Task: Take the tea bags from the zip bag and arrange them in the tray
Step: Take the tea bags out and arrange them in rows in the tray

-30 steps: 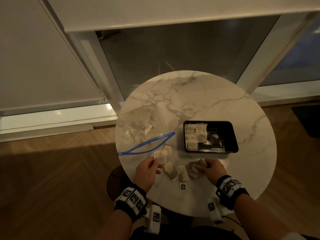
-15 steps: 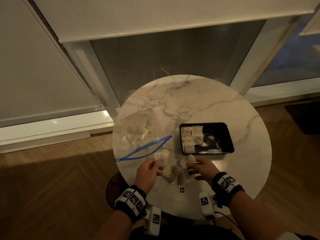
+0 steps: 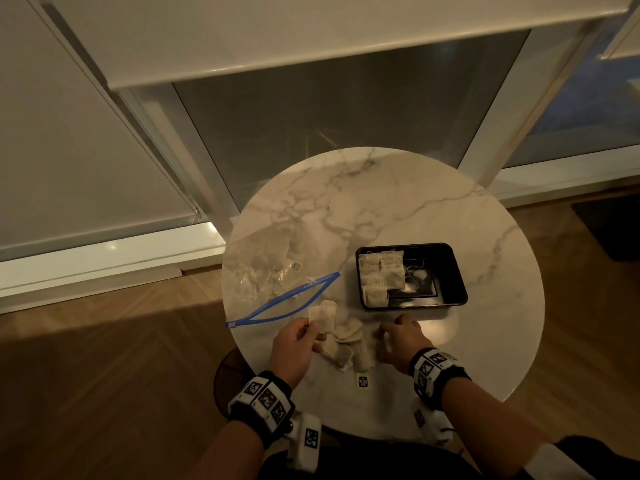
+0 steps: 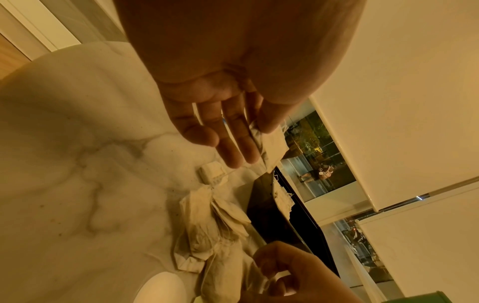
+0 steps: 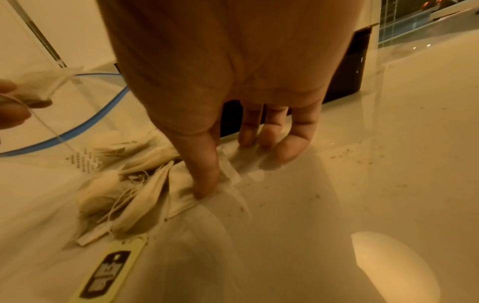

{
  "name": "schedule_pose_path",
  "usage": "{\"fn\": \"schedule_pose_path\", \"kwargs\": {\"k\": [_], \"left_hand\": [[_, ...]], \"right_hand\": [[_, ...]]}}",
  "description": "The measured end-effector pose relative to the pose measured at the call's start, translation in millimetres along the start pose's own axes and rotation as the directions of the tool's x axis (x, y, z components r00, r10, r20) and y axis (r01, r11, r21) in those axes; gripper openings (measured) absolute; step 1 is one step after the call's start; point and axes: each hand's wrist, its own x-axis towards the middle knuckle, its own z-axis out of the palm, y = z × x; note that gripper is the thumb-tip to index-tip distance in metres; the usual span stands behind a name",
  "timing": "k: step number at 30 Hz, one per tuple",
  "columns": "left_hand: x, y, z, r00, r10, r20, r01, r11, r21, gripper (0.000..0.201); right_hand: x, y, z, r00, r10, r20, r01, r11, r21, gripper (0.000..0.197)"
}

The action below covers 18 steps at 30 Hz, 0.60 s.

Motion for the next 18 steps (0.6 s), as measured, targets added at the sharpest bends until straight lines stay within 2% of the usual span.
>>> {"fn": "schedule_pose_path", "kwargs": {"k": [2,5,9,11,14,18], "left_hand": [[1,1,1,1.0,-0.003,-0.003,0.003,1.0,-0.002,0.02],[2,3,3,1.0,-0.001,0.008,0.001,1.0,-0.008,0.018],[4,5,4,1.0,0.013,-0.009,-0.013,1.0,0.015,0.018],[6,6,5,0.999,0.016,-0.032,-0.015,0.999,0.032,0.017],[9,12,8,0.999,0.014,-0.047,-0.014,1.0,-0.002,0.016],[7,28,15,0.999,0.041,-0.036,-0.043,0.998,-0.049,0.019]], "right_hand": [[1,0,-2,1.0,0.005,0.006,-0.005,1.0,0.019,0.041],[1,1,-8,0.999,0.04,0.002,-0.04,0.984,0.173,0.019],[-2,3,-18,0.995,0.096,0.027,-0.099,0.922,0.375,0.026],[-9,4,-26,0.995,0.085,0.055,-0.101,0.839,0.535,0.032],[-22,3,-40,0.999,0.034,0.041,-0.053,0.639,0.767,0.039],[-34,3,-61,0.999,0.032,-0.012,-0.003,0.437,0.9,0.024]]}}
